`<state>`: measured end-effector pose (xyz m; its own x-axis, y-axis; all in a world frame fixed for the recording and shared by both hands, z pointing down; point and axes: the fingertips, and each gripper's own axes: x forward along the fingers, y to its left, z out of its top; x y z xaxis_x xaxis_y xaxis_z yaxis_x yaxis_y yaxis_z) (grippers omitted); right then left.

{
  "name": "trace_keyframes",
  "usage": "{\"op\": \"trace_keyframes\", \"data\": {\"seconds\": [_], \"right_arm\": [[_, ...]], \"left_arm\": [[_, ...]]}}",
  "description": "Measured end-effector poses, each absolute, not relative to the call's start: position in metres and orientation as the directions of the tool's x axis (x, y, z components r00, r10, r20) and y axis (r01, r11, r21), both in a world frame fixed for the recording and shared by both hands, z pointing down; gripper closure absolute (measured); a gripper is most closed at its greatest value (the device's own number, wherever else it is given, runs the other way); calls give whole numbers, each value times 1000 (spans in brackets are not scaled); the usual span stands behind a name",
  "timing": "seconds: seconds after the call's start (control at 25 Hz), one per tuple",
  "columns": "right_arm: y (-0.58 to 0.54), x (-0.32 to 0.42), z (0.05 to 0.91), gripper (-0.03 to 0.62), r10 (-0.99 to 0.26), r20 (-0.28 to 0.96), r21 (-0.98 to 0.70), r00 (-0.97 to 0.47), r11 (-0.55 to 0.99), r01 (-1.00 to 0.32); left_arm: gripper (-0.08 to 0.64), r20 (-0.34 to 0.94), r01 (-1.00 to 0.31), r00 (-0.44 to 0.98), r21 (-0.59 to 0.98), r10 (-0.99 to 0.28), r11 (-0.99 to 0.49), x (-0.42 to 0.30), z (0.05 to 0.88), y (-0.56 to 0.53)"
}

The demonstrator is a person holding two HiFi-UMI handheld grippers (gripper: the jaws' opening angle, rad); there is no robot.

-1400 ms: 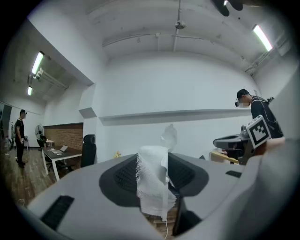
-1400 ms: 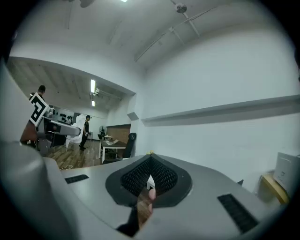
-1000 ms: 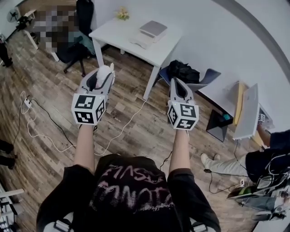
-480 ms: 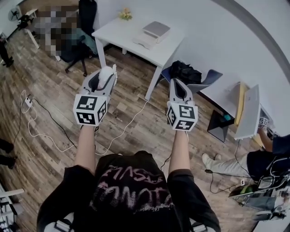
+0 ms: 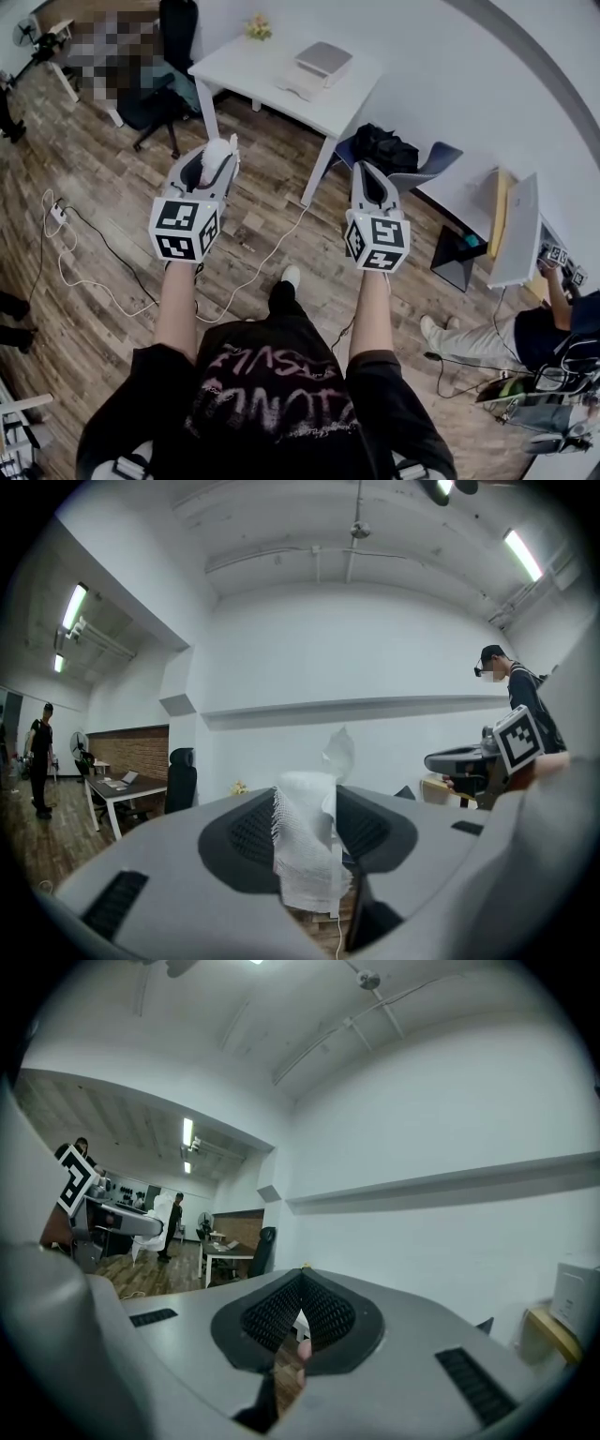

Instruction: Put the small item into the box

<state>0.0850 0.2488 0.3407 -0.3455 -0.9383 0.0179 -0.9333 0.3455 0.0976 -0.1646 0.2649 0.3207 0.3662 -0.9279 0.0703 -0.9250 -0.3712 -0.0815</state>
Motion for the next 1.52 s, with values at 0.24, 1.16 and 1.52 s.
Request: {"op": "trace_keyframes", "data": {"seconds": [0.24, 1.16, 1.52], "right_arm": [[221, 84, 349, 583, -936, 27, 82, -352, 353, -932], [35, 108, 371, 583, -916, 75, 37, -395, 398, -917], [-30, 122, 362, 583, -905, 66, 42, -419, 422, -905]], "left_arm": [[385, 77, -926, 360, -89, -930, -366, -167, 320, 241], [385, 137, -922, 362, -93, -922, -376, -130, 333, 63], [385, 137, -930, 337, -106, -932, -352, -111, 327, 6]]}}
